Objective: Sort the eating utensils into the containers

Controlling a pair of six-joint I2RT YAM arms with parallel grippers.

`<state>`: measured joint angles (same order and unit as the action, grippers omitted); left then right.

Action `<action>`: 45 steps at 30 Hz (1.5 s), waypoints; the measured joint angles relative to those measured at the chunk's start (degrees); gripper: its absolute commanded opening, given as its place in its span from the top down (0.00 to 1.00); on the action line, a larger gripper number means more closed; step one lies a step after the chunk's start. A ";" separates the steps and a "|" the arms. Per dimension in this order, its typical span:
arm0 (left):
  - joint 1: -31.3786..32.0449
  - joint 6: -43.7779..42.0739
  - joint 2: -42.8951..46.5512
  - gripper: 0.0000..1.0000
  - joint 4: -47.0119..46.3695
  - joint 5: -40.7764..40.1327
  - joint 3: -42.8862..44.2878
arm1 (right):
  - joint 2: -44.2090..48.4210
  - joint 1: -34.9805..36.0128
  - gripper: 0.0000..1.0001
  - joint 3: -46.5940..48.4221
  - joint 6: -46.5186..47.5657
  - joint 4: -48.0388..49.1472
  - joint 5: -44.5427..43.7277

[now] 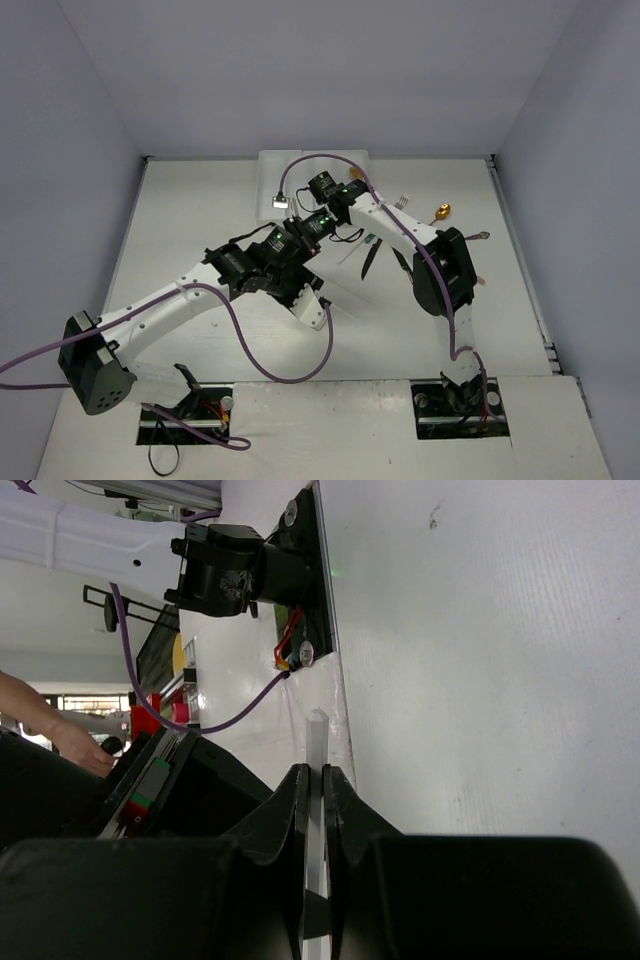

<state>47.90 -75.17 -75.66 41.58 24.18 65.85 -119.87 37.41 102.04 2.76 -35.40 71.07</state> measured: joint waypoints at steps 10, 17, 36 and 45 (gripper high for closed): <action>0.00 0.61 -1.75 1.00 0.63 -1.85 0.41 | 0.00 0.20 0.42 -0.44 0.02 0.04 0.50; 0.93 0.76 1.69 1.00 1.80 -1.16 0.04 | 0.00 -1.45 0.00 0.23 -0.97 0.57 -1.06; -4.44 42.04 -5.68 1.00 4.14 4.78 17.15 | 1.11 -42.71 0.00 20.20 -7.36 0.29 -16.99; -29.74 81.03 -16.72 1.00 -7.55 -0.11 23.45 | 7.32 -45.11 0.00 9.96 -5.01 -0.79 -21.87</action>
<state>18.16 5.86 -92.38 34.04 24.07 89.30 -112.56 -7.70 111.99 -2.24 -36.19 49.19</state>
